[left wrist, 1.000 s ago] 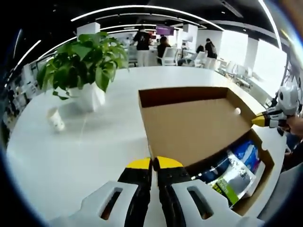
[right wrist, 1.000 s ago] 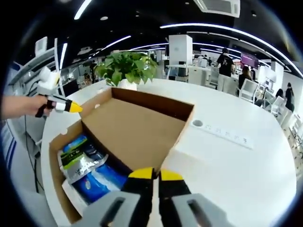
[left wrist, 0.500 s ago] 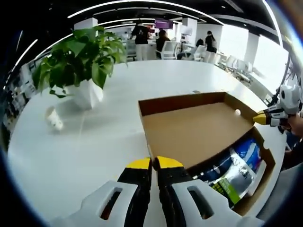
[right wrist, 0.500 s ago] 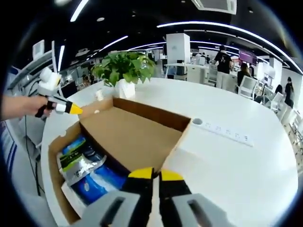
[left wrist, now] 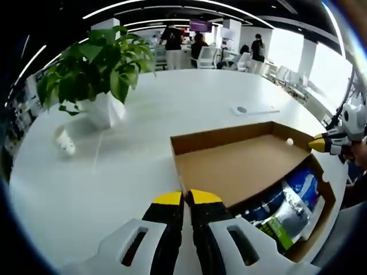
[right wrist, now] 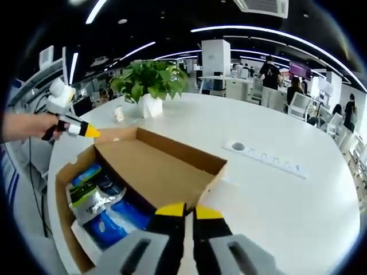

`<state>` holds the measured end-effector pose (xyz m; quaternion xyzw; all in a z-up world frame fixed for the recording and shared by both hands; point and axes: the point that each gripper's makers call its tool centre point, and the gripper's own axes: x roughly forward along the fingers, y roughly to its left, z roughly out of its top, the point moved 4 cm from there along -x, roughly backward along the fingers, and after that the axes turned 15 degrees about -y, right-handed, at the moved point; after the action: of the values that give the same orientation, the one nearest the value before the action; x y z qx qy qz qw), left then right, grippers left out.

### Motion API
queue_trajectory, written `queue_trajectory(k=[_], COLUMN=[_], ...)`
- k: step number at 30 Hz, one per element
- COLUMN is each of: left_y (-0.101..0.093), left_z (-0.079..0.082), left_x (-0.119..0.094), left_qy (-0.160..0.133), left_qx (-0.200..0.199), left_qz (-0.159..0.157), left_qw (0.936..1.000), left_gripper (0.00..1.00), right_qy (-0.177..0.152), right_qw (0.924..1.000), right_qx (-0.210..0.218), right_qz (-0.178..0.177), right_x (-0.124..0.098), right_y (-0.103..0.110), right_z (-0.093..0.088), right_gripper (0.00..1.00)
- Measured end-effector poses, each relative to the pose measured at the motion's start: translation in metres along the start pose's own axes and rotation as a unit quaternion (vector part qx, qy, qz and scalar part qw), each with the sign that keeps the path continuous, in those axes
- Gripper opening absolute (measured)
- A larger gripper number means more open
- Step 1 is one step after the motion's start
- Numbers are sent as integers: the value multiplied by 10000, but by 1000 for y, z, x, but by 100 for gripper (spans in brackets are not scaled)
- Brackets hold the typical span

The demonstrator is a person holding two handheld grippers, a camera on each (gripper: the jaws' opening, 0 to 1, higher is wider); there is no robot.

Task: Operate the shoe box by opening the lid, removing the specified soft item, and placing it in the target area until the item is outside and the box remains undamaged.

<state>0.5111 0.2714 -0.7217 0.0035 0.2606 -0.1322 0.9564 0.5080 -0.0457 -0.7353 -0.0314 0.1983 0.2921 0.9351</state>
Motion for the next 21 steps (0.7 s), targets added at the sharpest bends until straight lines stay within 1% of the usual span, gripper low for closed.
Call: queue_trajectory(k=[10,13,15,17,21], left_y=[0,-2,-3,-4,-4], left_z=[-2,-1,-1,-1,-2], left_x=[1,0,-1,-2,-4], left_qy=[-17,-29,-51,-99,-158], left_qx=[-164,-109,-57,-75,-70], left_qz=[61,68,70,82,60], left_qw=[9998,9999,9999,9999,9998], left_gripper=[1,2,2,2,2], right_qy=[44,50,66,85,72], right_qw=[10000,10000,10000,9999,9999], right_qx=[4,21,-44,-120,-100], right_qz=[-5,-17,2,18,19], right_x=[1,1,0,0,-1], right_y=[0,-1,0,1,1], right_z=[0,0,0,0,0], right_gripper=[0,0,0,0,1])
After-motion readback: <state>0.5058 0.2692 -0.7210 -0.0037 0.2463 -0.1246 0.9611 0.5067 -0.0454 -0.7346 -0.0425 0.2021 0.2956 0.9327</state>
